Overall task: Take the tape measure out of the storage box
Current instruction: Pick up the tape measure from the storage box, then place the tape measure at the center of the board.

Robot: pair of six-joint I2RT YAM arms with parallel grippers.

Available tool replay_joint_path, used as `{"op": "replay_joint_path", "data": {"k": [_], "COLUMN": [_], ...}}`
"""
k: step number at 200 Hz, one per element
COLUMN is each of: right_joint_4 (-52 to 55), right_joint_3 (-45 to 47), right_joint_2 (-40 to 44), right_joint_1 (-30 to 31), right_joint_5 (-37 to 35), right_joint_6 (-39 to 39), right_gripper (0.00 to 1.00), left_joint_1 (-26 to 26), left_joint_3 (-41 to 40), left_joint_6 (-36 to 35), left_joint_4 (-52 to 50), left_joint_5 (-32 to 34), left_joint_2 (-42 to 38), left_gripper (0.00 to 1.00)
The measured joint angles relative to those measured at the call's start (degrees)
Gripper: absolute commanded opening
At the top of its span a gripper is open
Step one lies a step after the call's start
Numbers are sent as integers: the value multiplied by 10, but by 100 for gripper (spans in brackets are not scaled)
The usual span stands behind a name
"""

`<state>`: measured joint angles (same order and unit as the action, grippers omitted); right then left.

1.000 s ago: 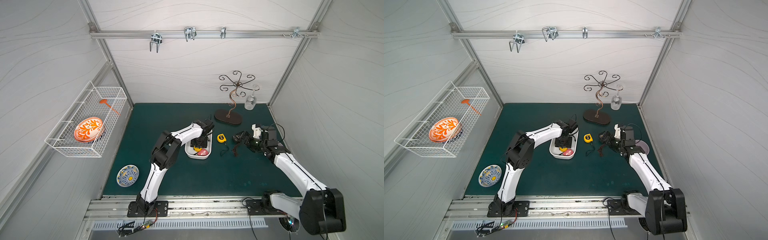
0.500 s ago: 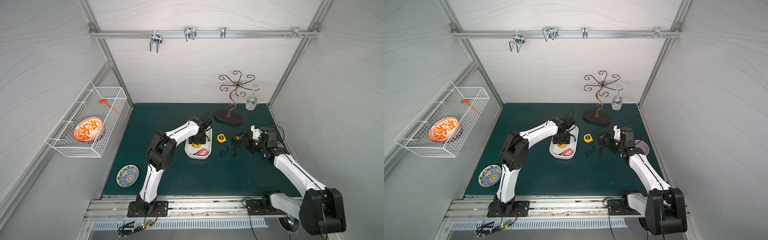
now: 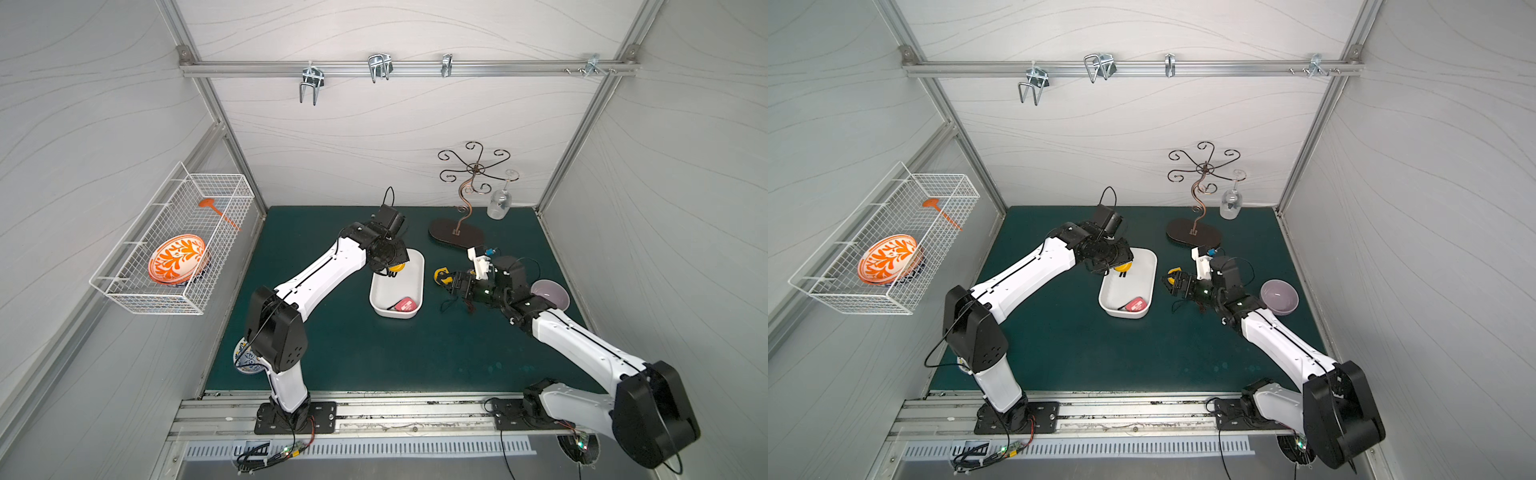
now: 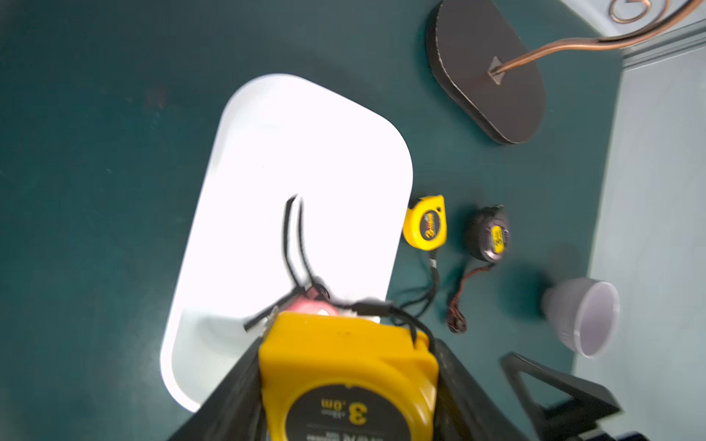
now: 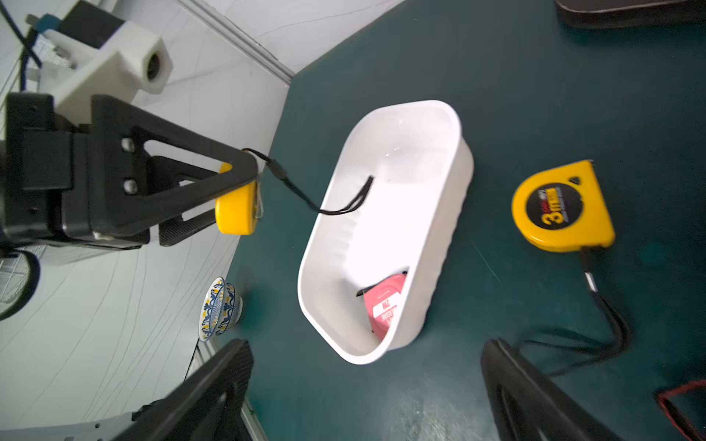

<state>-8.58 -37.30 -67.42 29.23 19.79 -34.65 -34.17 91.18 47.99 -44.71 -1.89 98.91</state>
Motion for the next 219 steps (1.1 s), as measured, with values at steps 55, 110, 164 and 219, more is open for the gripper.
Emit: {"op": "replay_joint_path", "data": {"k": [55,110,164,219], "right_joint_4": [-92,-169,-193,-232], "right_joint_3": [7,17,0,-18], "right_joint_2": [-6,-25,-74,-103], "right_joint_1": [58,96,114,129], "right_joint_5": [-44,-77,-98,-111], "right_joint_6": [-3,-5,-4,-10], "right_gripper": [89,87,79,58], "left_joint_1": [0,-27,-51,-51], "left_joint_3": [-49,-93,-103,-120], "left_joint_6": [75,137,177,198], "left_joint_4": [52,102,135,155], "left_joint_5": [-47,-41,-36,-31], "left_joint_2": [-38,-58,-75,-90], "left_gripper": [0,0,0,0]}}
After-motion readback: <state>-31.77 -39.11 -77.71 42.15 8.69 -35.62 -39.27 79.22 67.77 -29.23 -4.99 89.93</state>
